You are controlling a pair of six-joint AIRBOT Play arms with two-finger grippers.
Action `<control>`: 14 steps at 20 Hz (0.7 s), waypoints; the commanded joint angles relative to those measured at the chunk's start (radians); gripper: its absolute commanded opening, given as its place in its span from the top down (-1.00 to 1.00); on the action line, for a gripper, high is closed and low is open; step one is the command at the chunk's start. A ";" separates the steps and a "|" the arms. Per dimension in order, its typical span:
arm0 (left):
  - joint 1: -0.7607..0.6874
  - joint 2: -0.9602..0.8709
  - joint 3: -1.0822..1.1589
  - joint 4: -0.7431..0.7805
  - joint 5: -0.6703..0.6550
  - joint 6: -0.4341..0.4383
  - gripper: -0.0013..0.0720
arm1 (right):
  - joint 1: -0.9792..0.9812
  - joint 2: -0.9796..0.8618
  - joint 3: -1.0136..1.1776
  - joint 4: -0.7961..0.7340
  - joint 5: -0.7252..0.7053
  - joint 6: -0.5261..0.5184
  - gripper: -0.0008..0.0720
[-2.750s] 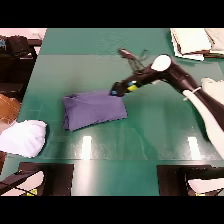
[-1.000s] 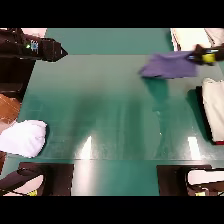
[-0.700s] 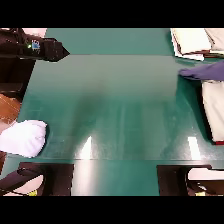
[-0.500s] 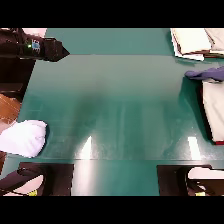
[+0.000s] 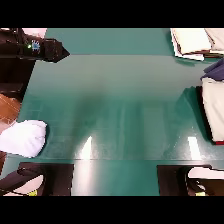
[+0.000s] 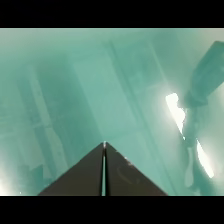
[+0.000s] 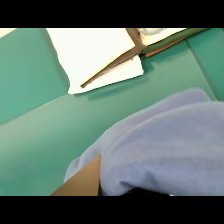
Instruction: Fold the shirts.
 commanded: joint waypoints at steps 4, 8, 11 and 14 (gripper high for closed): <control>0.000 0.000 0.000 0.001 -0.010 0.003 0.90 | -0.091 0.171 -0.196 -0.005 0.081 0.000 0.93; 0.000 0.000 0.000 0.001 -0.012 0.003 0.90 | -0.196 0.278 -0.395 -0.127 0.194 0.000 0.93; 0.000 0.000 0.000 0.001 -0.017 0.003 0.91 | -0.259 0.360 -0.582 -0.267 0.200 0.000 0.93; 0.000 0.000 0.000 0.001 -0.022 0.010 0.91 | -0.321 0.407 -0.733 -0.299 0.183 0.000 0.38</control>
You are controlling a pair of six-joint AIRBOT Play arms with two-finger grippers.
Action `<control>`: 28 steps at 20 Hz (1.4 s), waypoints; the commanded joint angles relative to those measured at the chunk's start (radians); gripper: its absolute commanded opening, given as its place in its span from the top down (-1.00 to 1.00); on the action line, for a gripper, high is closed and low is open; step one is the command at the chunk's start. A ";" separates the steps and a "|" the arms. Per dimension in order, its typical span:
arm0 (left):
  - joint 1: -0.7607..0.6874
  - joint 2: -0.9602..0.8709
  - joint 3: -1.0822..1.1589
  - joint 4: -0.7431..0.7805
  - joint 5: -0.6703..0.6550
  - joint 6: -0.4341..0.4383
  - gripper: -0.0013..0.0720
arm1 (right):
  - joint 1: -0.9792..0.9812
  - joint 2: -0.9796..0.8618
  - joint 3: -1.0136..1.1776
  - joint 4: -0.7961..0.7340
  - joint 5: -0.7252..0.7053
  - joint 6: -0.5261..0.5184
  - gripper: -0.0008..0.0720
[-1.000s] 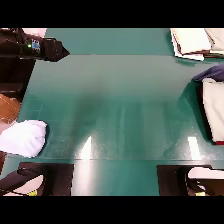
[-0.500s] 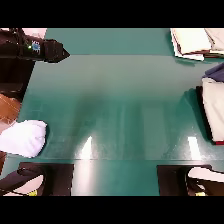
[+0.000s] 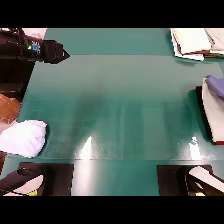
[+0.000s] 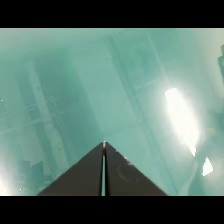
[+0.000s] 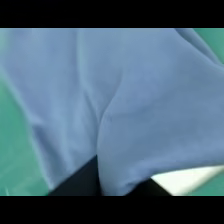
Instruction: Fold the shirts.
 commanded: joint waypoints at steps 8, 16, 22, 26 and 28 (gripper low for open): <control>0.000 0.000 0.000 0.000 -0.013 0.006 0.90 | 0.051 0.058 -0.064 0.152 -0.036 0.001 -0.84; 0.000 0.000 0.000 0.006 -0.037 0.006 0.90 | 0.665 0.058 0.095 0.193 -0.171 0.001 -0.50; 0.000 0.000 0.000 0.005 0.006 0.006 0.90 | 0.936 0.058 0.095 0.192 -0.286 0.000 0.93; 0.000 0.000 0.000 0.005 0.035 0.006 0.90 | 0.964 0.058 0.095 0.192 -0.282 0.000 0.93; 0.000 0.000 0.000 0.005 0.035 0.006 0.90 | 0.964 0.058 0.095 0.192 -0.273 0.000 0.93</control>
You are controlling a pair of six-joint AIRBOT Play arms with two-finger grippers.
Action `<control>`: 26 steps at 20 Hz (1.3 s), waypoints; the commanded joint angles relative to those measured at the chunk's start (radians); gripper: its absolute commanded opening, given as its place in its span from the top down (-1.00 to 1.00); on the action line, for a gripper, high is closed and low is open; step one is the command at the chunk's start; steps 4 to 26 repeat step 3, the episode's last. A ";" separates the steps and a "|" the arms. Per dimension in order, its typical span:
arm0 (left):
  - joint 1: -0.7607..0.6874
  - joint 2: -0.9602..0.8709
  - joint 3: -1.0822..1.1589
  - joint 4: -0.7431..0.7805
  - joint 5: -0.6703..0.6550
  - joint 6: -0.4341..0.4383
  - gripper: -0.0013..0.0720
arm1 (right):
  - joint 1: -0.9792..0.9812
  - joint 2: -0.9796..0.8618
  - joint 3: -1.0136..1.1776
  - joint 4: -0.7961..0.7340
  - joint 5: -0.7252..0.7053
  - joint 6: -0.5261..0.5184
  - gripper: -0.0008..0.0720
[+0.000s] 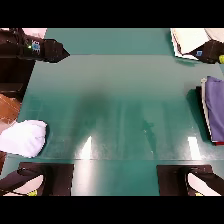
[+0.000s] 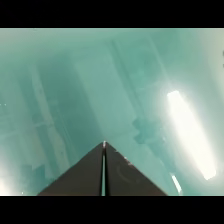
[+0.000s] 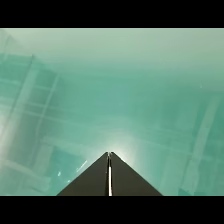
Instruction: Fold the shirts.
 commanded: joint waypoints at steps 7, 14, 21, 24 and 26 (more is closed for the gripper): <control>0.000 0.000 0.000 0.000 0.014 0.000 0.90 | 0.022 0.000 0.001 0.002 0.014 0.000 0.93; 0.000 0.000 0.000 0.000 0.014 0.000 0.90 | 0.022 0.000 0.001 0.002 0.014 0.000 0.93; 0.000 0.000 0.000 0.000 0.014 0.000 0.90 | 0.022 0.000 0.001 0.002 0.014 0.000 0.93; 0.000 0.000 0.000 0.000 0.014 0.000 0.90 | 0.022 0.000 0.001 0.002 0.014 0.000 0.93; 0.000 0.000 0.000 0.000 0.014 0.000 0.90 | 0.022 0.000 0.001 0.002 0.014 0.000 0.93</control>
